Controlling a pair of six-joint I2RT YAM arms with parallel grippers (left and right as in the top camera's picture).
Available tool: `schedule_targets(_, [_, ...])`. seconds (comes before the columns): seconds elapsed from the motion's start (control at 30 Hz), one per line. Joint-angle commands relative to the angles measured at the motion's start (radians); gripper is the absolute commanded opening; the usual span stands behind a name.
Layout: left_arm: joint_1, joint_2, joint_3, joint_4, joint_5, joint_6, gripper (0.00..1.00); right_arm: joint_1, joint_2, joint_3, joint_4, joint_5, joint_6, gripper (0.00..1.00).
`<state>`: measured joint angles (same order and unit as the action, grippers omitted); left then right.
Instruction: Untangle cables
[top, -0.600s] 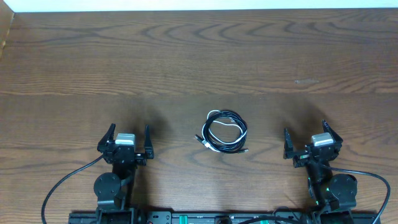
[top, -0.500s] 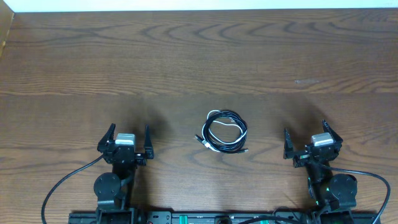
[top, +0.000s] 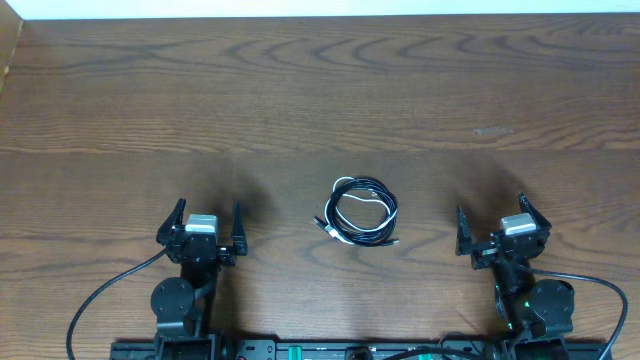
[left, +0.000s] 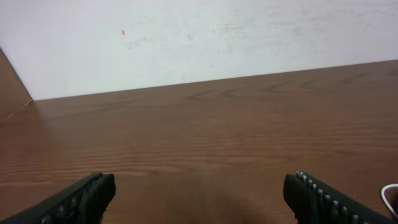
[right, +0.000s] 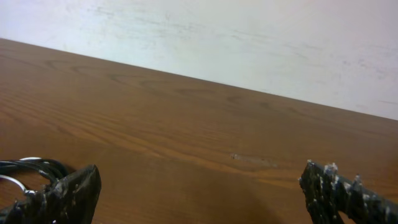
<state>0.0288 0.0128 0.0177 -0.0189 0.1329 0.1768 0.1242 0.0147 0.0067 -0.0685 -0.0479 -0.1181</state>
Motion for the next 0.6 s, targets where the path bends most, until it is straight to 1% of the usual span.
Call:
schedule_targets(0.0, [-0.003,-0.009,-0.014,-0.037,0.039,-0.006,0.92,0.008,-0.008,0.000,-0.006,0.012,-0.011,0.99])
schedule_targets(0.57, [-0.003,-0.009,-0.014,-0.034,0.039,-0.005,0.92,0.008,-0.008,0.000,-0.003,0.029,-0.011,0.99])
